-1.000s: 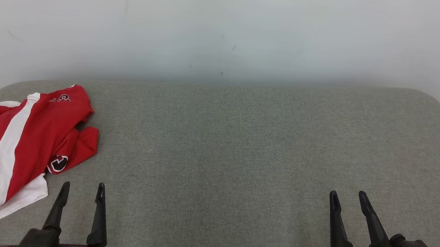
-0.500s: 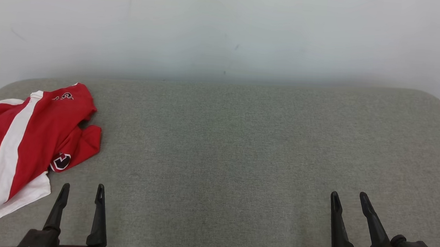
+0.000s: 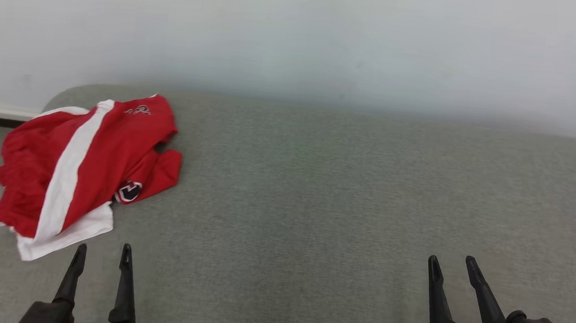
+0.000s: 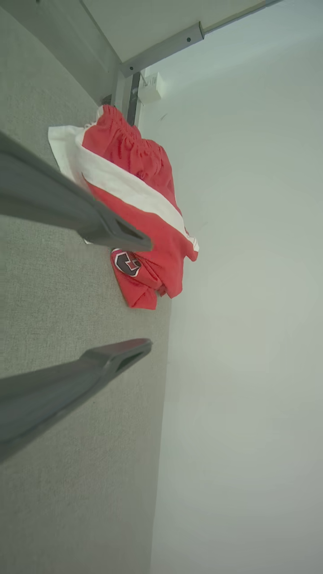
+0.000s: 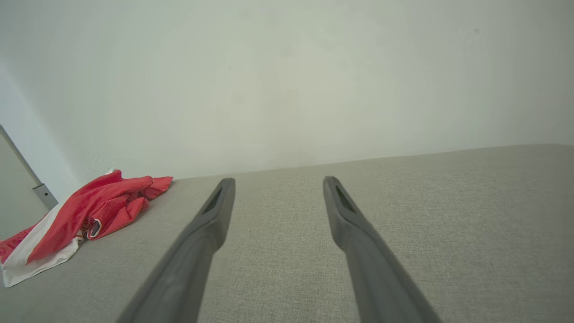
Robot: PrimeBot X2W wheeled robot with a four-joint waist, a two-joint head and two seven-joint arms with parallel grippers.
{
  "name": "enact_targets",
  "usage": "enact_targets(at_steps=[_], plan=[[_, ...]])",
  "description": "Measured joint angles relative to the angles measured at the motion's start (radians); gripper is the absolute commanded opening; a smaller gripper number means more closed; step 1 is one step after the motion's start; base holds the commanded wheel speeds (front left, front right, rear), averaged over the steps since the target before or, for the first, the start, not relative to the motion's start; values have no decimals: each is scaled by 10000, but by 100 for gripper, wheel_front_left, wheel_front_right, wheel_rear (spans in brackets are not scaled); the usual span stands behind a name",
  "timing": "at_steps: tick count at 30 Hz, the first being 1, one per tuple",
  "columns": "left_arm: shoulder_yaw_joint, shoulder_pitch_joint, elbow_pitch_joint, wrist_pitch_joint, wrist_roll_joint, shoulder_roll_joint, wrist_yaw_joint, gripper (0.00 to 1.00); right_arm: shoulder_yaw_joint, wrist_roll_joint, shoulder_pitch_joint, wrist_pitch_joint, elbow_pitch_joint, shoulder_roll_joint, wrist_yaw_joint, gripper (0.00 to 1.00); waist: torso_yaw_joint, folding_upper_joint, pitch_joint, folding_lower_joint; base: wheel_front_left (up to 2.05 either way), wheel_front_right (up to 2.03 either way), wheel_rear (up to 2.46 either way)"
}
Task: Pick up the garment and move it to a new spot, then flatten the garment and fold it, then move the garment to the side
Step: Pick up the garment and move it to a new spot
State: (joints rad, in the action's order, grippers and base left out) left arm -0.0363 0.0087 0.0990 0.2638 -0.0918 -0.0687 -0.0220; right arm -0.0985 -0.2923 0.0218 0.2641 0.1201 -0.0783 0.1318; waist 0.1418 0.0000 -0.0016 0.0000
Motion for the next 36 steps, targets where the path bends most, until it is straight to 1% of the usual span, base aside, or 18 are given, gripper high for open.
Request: enact_targets(at_steps=[8, 15, 16, 27, 31, 36], plan=[[-234, 8, 48, 0, -44, 29, 36, 100, -102, -8, 7, 0, 38, -33, 0, 100, 1060, 0, 66, 0, 0, 0, 0], [-205, 20, 50, 0, 25, 82, 128, 100, -176, -8, 17, 0, 40, -79, 0, 100, 1987, 0, 128, 0, 0, 0, 0], [-205, 20, 50, 0, 25, 82, 128, 100, -176, -8, 17, 0, 40, -79, 0, 100, 1987, 0, 128, 0, 0, 0, 0], [-393, 117, 12, 0, 21, 119, 219, 100, -207, 0, 19, 2, 42, -155, 0, 100, 3293, 0, 285, 0, 0, 0, 0], [-604, 213, -71, 0, -21, 127, 249, 100, -397, 6, -62, 0, 81, -163, 0, 100, 3633, 0, 354, 0, 0, 0, 0], [-702, 377, -307, 0, -50, 151, 399, 100, -545, -23, -248, 0, 198, -219, 0, 100, 3778, 0, 521, 0, 0, 0, 0]])
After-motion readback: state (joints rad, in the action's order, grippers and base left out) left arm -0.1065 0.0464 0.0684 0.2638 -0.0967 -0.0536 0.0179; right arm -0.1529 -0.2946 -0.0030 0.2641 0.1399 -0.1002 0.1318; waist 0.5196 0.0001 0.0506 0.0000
